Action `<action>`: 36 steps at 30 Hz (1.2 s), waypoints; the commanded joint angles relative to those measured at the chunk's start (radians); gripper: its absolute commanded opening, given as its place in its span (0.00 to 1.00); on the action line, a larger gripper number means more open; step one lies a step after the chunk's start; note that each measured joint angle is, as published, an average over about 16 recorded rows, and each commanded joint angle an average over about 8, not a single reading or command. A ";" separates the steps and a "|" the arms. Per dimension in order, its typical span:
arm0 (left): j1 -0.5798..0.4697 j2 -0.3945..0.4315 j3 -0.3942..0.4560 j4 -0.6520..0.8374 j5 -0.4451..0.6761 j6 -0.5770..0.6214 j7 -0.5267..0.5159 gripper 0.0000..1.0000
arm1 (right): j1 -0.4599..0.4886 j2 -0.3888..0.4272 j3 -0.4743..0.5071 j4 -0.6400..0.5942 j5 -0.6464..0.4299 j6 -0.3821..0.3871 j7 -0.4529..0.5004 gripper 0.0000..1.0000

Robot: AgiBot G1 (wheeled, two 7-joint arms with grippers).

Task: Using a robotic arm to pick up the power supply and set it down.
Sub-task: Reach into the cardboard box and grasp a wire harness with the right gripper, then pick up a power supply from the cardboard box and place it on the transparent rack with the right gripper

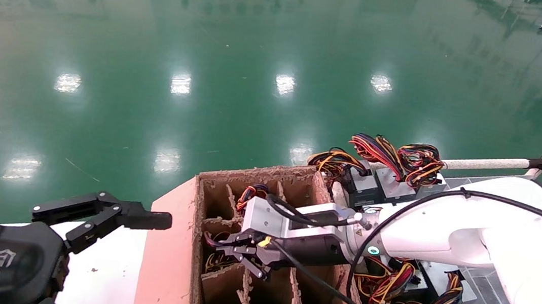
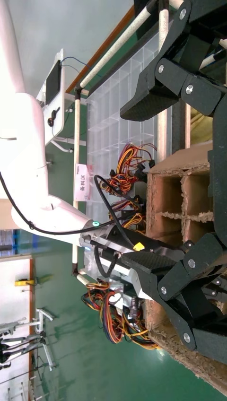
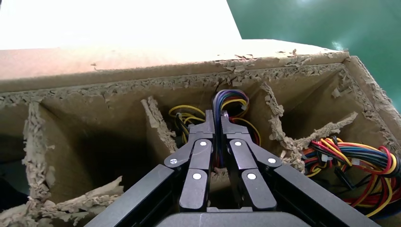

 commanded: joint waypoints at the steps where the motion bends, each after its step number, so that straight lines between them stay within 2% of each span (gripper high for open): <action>1: 0.000 0.000 0.000 0.000 0.000 0.000 0.000 1.00 | -0.001 0.000 -0.002 -0.002 0.006 0.000 0.005 0.00; 11: 0.000 0.000 0.000 0.000 0.000 0.000 0.000 1.00 | 0.057 0.027 0.016 -0.018 0.051 -0.073 -0.019 0.00; 19: 0.000 0.000 0.000 0.000 0.000 0.000 0.000 1.00 | 0.117 0.088 0.063 -0.020 0.120 -0.158 -0.033 0.00; 28: 0.000 0.000 0.001 0.000 0.000 0.000 0.000 1.00 | 0.207 0.221 0.125 0.058 0.213 -0.251 0.016 0.00; 36: 0.000 0.000 0.001 0.000 0.000 0.000 0.000 1.00 | 0.272 0.398 0.167 0.240 0.280 -0.245 0.110 0.00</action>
